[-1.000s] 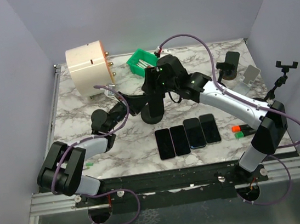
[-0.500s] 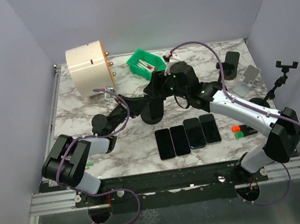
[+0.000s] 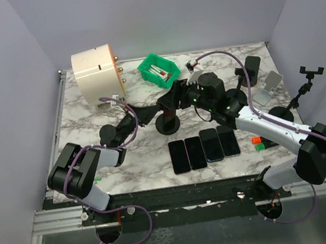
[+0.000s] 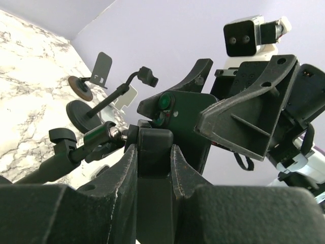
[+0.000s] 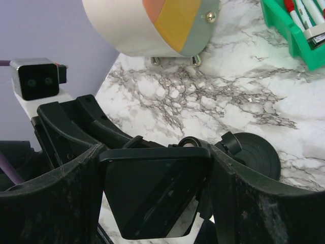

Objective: Remove the phone from the phone stand

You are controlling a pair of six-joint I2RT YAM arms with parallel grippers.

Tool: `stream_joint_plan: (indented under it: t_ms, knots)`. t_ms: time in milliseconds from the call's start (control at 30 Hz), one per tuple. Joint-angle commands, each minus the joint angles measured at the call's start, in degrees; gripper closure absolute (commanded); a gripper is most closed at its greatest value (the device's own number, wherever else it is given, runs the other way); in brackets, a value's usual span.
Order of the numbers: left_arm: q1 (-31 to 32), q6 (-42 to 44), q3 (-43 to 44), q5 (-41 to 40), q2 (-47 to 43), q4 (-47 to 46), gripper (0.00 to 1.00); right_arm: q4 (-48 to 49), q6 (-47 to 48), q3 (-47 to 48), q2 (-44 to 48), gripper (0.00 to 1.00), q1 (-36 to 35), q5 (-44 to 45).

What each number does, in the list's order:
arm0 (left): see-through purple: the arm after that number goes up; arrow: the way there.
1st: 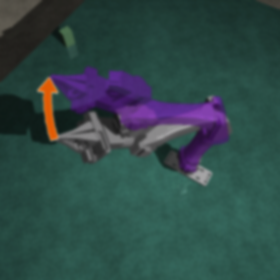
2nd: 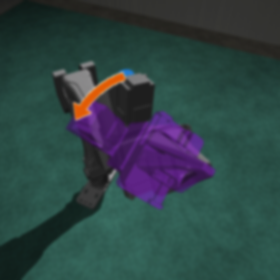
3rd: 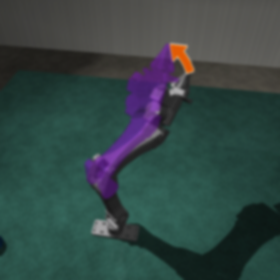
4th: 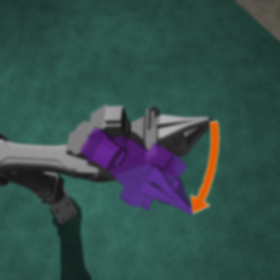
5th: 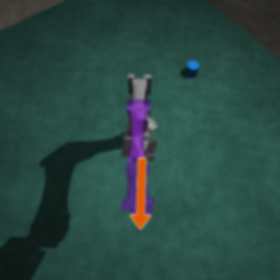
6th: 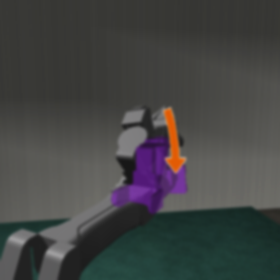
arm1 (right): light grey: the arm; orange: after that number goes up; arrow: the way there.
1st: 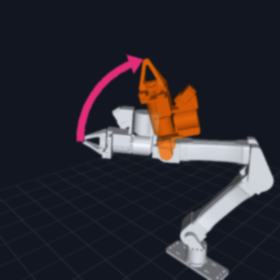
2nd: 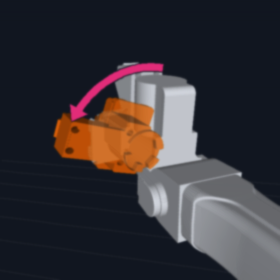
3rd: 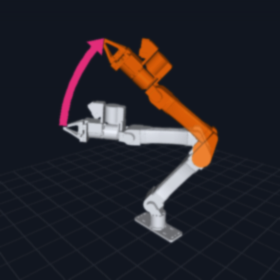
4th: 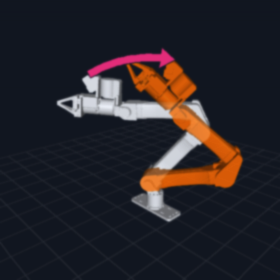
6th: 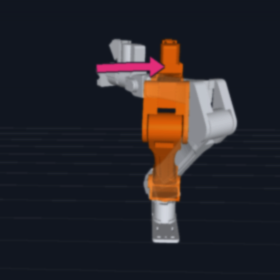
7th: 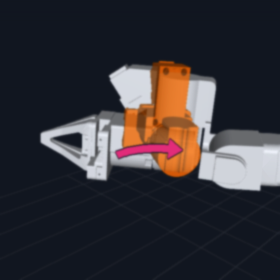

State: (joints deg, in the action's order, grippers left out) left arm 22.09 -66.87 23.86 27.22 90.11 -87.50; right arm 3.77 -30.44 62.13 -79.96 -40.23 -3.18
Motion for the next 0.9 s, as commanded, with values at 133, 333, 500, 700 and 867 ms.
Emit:
stream_joint_plan:
  t_ms: [133,333,500,700,867]
  knots:
    - [-0.97,-2.16,-2.63,-1.47,3.51,-12.55,1.0,2.71,-0.33,-3.2,2.35,1.0,1.73,-4.37]
    - [-1.0,-2.34,-2.19,-0.43,4.16,-12.59,0.62,0.48,-1.06,-0.34,2.61,1.0,1.73,-7.99]
    - [-0.99,-0.35,-2.47,-0.71,1.74,-9.27,0.39,-1.63,-1.53,2.5,3.69,1.0,1.73,-10.63]
    - [-1.04,3.85,-3.23,-2.32,-5.17,-1.26,0.18,-3.5,-1.95,4.81,5.64,1.0,1.73,-12.72]
    - [-1.08,11.98,-3.0,-4.9,-17.08,14.3,0.11,-6.79,-1.3,6.95,7.45,1.0,1.73,-15.1]
